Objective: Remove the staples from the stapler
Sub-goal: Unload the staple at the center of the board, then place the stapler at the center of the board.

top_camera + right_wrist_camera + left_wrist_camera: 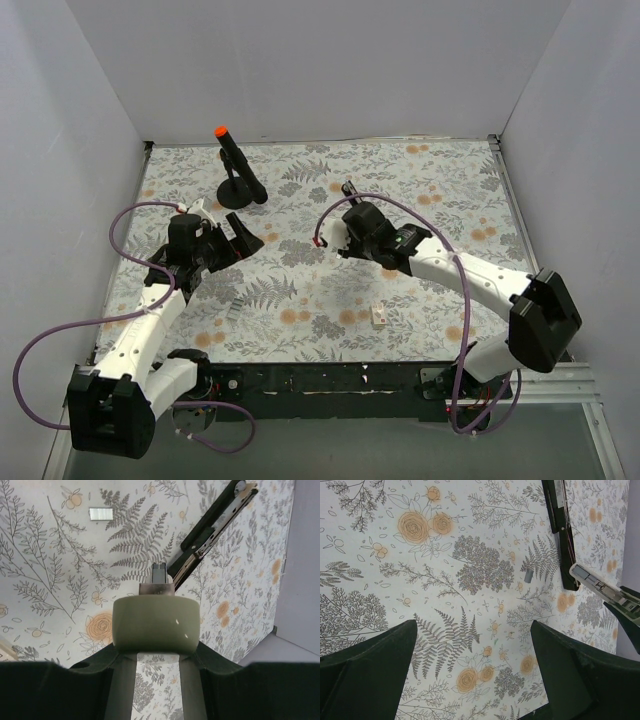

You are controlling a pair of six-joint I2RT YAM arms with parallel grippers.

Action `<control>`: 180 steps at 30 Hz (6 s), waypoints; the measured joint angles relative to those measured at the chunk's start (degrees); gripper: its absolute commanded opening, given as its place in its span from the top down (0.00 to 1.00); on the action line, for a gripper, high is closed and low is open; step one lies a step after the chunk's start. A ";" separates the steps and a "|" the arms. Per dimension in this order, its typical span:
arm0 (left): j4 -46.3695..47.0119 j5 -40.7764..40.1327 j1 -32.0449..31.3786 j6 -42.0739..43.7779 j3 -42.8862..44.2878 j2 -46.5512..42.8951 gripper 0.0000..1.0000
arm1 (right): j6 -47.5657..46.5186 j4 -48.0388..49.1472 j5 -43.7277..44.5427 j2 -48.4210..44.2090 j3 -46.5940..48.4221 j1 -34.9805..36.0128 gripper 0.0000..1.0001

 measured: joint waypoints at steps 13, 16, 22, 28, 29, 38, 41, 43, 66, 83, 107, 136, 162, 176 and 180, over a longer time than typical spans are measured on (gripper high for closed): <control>-0.70 -0.83 0.00 -0.15 0.00 0.11 0.02 | 0.31 -16.26 9.05 14.62 9.03 7.96 0.99; -0.70 -0.87 0.00 -0.35 0.00 0.33 0.02 | 0.70 -18.10 9.94 17.05 10.67 9.16 0.99; -0.68 -1.05 0.00 -0.52 0.00 0.50 0.02 | 1.22 -20.44 12.98 19.71 12.39 11.21 0.99; -0.68 -1.03 0.00 -0.85 0.00 0.70 0.02 | 1.75 -20.74 15.13 20.90 12.41 13.66 0.99; -0.66 -1.05 0.00 -0.92 0.00 0.70 0.02 | 1.88 -20.79 15.67 21.24 12.41 14.16 0.99; -0.72 -1.11 -0.28 -1.40 0.00 0.70 0.02 | 2.27 -24.96 22.64 24.13 12.87 16.74 0.99; -0.74 -1.27 -0.68 -1.40 0.00 0.68 0.02 | 2.01 -25.40 23.91 24.13 13.79 16.70 0.99; -0.74 -1.33 -0.81 -1.44 0.00 0.68 0.02 | 1.97 -25.07 24.17 24.13 13.92 16.61 0.99; -0.63 -0.74 -1.40 -1.57 0.00 0.68 0.02 | 19.08 2.60 13.31 -1.38 6.93 -9.33 0.96; -0.24 0.50 -1.46 -1.55 -0.85 2.29 0.02 | 35.80 42.05 -8.90 8.02 -11.34 -33.64 0.84; 0.59 0.63 -1.46 -1.53 -0.87 5.97 0.02 | 40.85 49.66 -14.03 29.14 3.80 -35.04 0.62; 0.59 0.22 -1.46 -1.53 -0.90 3.23 0.02 | 43.04 44.44 -14.86 22.77 -2.10 -35.04 0.29; -0.96 -6.82 -1.51 -2.80 -0.94 2.16 0.02 | 53.64 1.29 -17.88 -8.55 1.16 -21.00 0.29; -21.57 -32.33 -1.51 -21.03 4.96 11.26 0.85 | 54.88 -0.02 -25.77 -13.40 -7.58 -19.21 0.30; -27.96 -35.82 -1.51 -24.48 6.93 14.62 1.00 | 52.76 0.37 -26.95 -13.64 -7.58 -19.19 0.30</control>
